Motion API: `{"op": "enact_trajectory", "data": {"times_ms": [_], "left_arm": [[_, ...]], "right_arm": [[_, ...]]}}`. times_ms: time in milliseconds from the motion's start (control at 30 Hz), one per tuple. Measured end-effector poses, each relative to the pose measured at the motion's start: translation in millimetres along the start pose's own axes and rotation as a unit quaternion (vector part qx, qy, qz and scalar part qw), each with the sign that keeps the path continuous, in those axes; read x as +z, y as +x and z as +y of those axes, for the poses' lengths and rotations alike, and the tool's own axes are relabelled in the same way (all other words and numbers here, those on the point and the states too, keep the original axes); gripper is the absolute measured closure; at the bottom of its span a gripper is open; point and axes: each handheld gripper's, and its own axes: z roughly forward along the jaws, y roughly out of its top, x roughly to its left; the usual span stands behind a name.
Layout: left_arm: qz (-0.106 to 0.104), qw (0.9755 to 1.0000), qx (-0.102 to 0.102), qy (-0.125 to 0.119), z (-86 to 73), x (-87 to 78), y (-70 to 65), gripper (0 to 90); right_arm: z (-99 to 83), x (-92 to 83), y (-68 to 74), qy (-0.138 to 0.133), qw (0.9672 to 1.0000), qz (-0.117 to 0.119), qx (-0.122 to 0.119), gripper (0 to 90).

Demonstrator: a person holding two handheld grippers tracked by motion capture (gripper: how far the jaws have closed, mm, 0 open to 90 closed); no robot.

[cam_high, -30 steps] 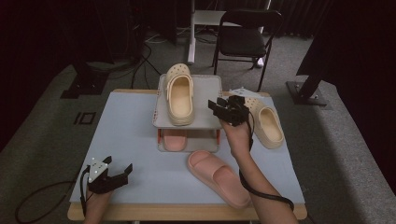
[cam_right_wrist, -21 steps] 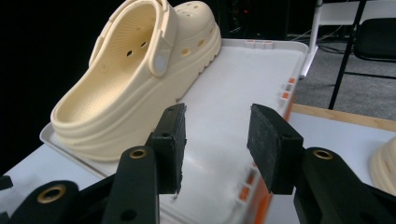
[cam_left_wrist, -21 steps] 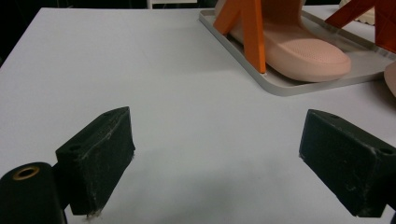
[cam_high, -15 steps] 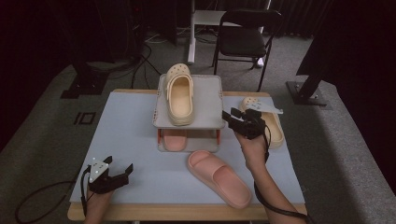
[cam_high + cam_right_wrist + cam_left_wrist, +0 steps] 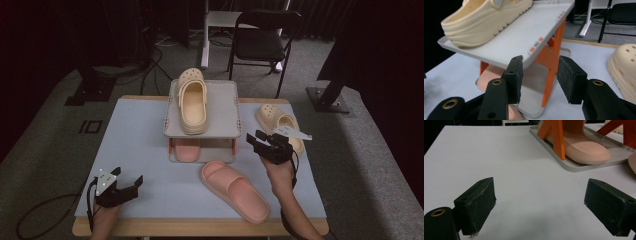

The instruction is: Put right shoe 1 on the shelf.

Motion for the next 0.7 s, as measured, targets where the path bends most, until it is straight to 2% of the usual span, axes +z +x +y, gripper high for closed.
{"op": "enact_trajectory", "data": {"times_ms": [267,700], "left_arm": [[0.0,1.0,0.001,-0.002,0.4,-0.5,-0.5,9.9],[-0.002,1.0,-0.001,-0.005,0.6,-0.3,-1.2,10.0]], "right_arm": [[-20.6,-4.7,-6.0,0.004,0.9999,0.006,-0.008,55.0],[-60.5,-9.2,-18.0,0.034,0.9993,0.007,-0.013,53.9]]}}
